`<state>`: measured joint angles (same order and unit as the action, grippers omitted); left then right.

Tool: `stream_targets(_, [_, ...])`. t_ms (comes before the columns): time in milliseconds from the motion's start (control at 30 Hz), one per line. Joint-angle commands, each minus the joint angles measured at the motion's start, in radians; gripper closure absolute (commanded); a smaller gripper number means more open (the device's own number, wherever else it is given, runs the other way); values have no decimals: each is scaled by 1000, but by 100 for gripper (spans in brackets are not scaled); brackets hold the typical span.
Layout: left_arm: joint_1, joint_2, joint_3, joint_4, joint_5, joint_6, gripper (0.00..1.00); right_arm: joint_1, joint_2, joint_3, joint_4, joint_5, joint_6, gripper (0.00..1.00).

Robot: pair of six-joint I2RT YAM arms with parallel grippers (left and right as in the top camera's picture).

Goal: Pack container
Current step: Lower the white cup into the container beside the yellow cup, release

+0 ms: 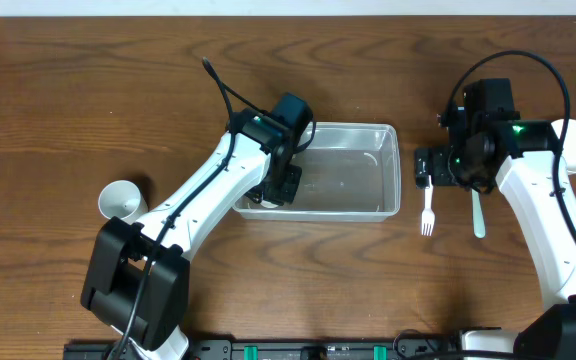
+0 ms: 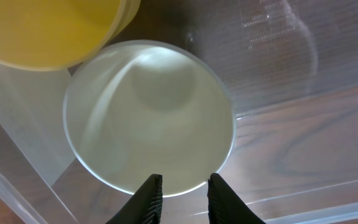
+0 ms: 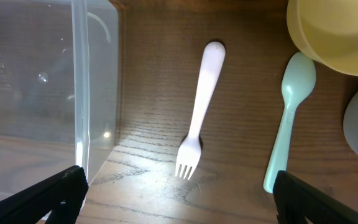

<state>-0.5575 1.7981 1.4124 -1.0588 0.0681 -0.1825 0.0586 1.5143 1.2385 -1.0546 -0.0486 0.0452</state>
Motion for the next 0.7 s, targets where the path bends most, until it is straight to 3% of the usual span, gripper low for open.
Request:
stream_targets(0, [5,7,28,-5,-15,5,73,-7,4,15,-2,7,2,3])
stream_targets(200, [2,5,28,3,-16,6,91,-7,4,15,0,7,2,4])
stream_targets(367, [-19,-22,39,42,-71,34,92,-7,4,15,3,7,2,3])
stream_targets(667, [-124,-28,63,119,-131,214,94,-7,4,15,4,7,2,3])
